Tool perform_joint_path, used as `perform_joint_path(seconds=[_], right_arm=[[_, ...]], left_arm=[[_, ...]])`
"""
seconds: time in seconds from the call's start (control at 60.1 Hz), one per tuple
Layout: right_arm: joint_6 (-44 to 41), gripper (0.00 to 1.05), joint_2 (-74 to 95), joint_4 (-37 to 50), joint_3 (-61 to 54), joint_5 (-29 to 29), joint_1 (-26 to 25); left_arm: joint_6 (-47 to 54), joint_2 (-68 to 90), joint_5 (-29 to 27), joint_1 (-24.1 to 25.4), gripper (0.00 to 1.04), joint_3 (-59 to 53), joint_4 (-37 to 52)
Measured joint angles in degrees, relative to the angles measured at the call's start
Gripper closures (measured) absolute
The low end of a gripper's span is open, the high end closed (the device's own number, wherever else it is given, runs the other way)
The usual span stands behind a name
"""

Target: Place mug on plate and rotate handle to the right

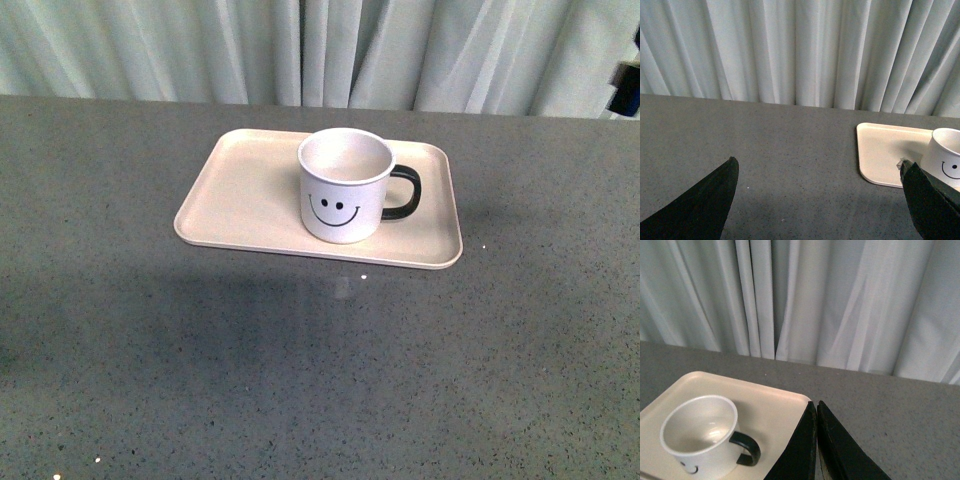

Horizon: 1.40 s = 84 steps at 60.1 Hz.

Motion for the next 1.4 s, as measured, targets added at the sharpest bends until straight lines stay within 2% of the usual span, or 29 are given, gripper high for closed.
perform_joint_path(seconds=[0.166,0.233,0.449,0.931,1.397], right_arm=[[0.0,1.03,-6.4,0.2,-6.5,-0.8,-1.1],[0.0,1.03,-9.2,-0.2,-8.9,-3.8,-2.9],[0.0,1.03,-15.0,0.9,-16.2,-4.0,-4.3],[0.0,1.03,-39.1,-16.8,-22.5,-4.0,-4.3],[0.0,1.03,-58.5,-34.2,-22.6,-4.0,-4.3]], left_arm=[[0.0,0.0,0.0,0.0,0.09,0.0,0.0],[0.0,0.0,0.0,0.0,0.09,0.0,0.0],[0.0,0.0,0.0,0.0,0.09,0.0,0.0],[0.0,0.0,0.0,0.0,0.09,0.0,0.0],[0.0,0.0,0.0,0.0,0.09,0.0,0.0]])
